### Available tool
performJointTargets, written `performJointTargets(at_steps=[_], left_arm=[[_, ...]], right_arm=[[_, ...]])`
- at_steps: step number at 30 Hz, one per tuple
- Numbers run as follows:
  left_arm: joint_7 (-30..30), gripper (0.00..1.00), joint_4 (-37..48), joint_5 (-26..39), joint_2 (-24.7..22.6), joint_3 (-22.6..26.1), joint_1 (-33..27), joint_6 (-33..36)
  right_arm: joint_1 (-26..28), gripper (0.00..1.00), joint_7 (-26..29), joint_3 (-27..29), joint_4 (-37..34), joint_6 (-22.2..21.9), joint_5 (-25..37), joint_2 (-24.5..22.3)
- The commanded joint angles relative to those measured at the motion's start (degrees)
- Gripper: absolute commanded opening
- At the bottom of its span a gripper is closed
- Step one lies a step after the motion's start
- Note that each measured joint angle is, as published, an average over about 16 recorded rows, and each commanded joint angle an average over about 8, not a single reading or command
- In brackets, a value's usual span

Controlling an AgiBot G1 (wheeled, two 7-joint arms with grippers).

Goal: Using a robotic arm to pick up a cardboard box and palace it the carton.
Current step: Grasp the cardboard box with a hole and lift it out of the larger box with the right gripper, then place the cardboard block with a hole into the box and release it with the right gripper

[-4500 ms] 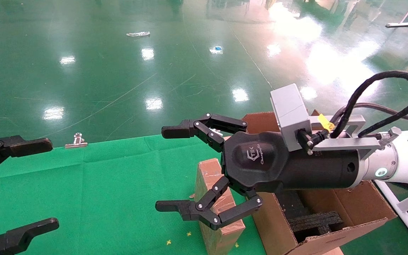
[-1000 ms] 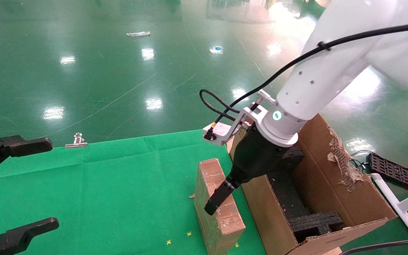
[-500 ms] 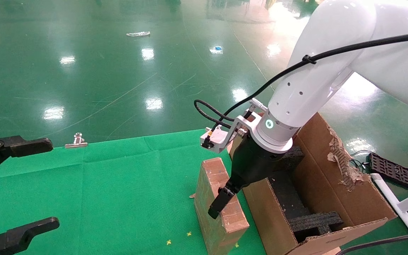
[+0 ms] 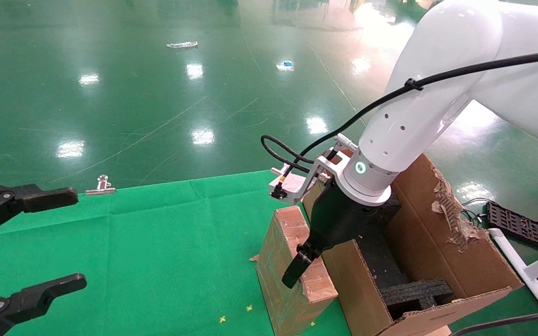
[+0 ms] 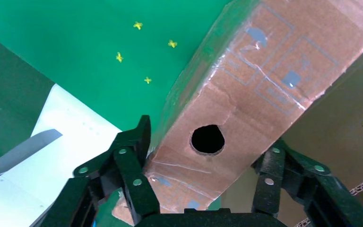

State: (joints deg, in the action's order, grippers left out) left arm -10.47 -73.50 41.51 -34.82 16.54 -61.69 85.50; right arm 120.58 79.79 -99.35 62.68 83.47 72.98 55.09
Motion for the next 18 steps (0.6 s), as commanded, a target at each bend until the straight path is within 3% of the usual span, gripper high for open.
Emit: performJointTargets(at_steps=[1, 12, 18], left_arm=[[0.0, 0.00, 0.0, 0.0, 0.0, 0.0, 0.0, 0.0], [0.0, 0.00, 0.0, 0.0, 0.0, 0.0, 0.0, 0.0], [0.0, 0.00, 0.0, 0.0, 0.0, 0.1, 0.0, 0.0]], right_arm=[[0.0, 0.00, 0.0, 0.0, 0.1, -0.1, 0.1, -0.1], [0.3, 0.00, -0.9, 0.3, 0.2, -0.6, 0.0, -1.3], [4.5, 0.00, -6.2, 4.1, -0.7, -4.1, -0.9, -5.6]])
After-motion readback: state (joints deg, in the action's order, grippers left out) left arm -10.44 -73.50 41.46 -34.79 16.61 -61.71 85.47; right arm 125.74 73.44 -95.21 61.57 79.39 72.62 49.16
